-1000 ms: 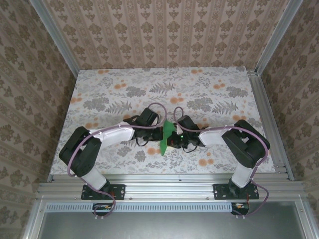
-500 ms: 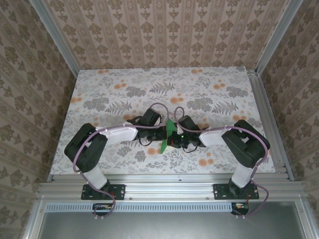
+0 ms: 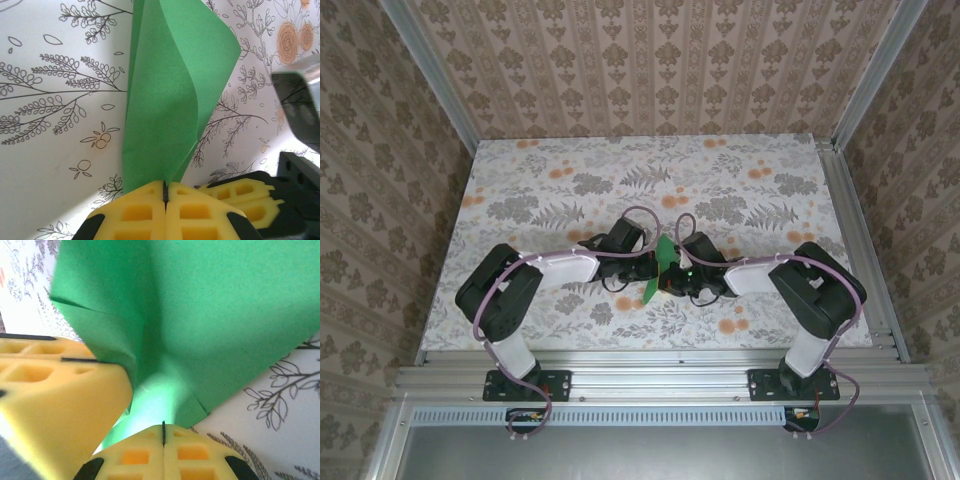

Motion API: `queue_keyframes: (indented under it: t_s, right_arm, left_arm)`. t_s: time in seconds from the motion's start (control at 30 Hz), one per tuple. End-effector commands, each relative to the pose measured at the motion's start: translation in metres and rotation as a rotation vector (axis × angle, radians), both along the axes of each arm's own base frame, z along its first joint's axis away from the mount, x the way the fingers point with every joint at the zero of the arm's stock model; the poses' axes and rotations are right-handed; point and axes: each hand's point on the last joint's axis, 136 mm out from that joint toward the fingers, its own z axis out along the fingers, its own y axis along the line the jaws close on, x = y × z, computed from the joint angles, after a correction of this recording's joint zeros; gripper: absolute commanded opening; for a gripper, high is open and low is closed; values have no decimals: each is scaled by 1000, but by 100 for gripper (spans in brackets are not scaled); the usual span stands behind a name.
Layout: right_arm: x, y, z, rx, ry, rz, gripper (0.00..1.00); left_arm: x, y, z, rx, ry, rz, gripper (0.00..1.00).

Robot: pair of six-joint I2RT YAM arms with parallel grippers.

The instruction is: Fold a paper plane with a square sheet of paper (pick it up from the middle)

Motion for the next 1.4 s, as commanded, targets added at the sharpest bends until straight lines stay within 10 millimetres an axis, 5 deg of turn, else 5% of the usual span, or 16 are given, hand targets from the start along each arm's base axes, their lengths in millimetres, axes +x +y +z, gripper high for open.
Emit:
queue_keyframes:
  t_s: [0.0,0.23,0.77,1.37]
  right_arm:
    - [3,-9,10,-4,-12,-34,7]
    - [5,-21,-5,-38,35,-94,9]
    - [17,-17,-21,0,60,-133,7]
    - [16,-18,-23,33,66,-143,5]
  left_arm:
    - [-8,5,-13,27,22,-16,1]
    - [-6,4,-10,23,15,-17,1]
    - [-3,-5,-7,-20,20,4,1]
    - [-1,-11,-22,-20,48,11,1]
